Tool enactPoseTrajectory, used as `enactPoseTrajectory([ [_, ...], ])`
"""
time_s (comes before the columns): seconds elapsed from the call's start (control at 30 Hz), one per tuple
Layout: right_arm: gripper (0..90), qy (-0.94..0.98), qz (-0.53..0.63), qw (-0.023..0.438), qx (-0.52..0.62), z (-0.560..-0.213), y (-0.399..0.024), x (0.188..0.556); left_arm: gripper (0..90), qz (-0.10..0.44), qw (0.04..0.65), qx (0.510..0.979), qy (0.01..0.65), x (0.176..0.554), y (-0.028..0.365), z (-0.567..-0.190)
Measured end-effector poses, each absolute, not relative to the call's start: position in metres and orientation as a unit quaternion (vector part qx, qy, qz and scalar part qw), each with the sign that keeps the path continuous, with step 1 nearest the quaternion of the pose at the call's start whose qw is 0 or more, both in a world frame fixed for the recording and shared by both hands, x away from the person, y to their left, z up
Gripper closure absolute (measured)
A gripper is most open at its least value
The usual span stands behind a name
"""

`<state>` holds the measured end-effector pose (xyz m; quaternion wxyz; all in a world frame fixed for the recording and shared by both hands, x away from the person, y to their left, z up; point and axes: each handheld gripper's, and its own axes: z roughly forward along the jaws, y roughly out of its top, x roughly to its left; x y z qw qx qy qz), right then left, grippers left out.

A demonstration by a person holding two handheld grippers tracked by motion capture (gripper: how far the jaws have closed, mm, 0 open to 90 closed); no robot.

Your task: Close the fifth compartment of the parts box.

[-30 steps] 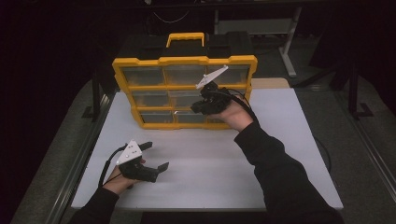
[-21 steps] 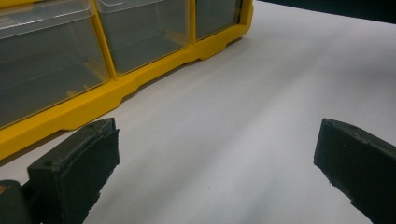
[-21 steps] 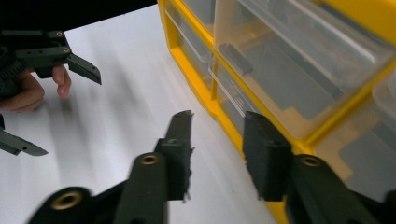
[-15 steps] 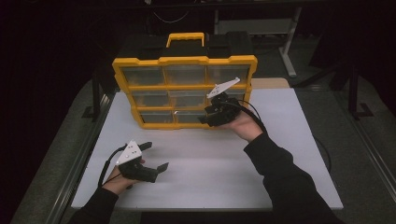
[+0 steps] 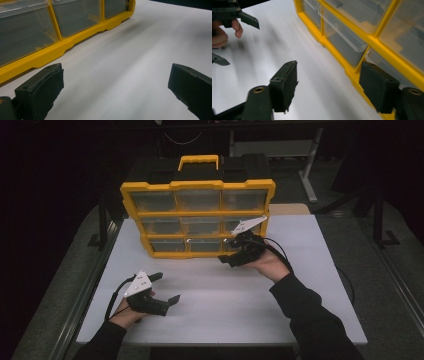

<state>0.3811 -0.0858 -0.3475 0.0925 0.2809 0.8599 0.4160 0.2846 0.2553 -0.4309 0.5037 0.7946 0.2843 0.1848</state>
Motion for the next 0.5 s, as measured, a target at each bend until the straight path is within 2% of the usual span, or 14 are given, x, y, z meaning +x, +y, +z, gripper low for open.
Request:
enactPoseTrajectory([
  [0.37, 14.5, 0.847, 0.427, 0.106, 0.300, -0.370, -0.103, 0.367, 0.0, 0.183, 0.503, 0.795, 0.285, 0.285, 0.255, -0.431],
  [0.5, 12.2, 0.842, 0.425, 0.119, 0.310, -0.377, -0.108, 0.362, 0.0, 0.182, 0.502, 0.796, 0.284, 0.284, 0.255, -0.431],
])
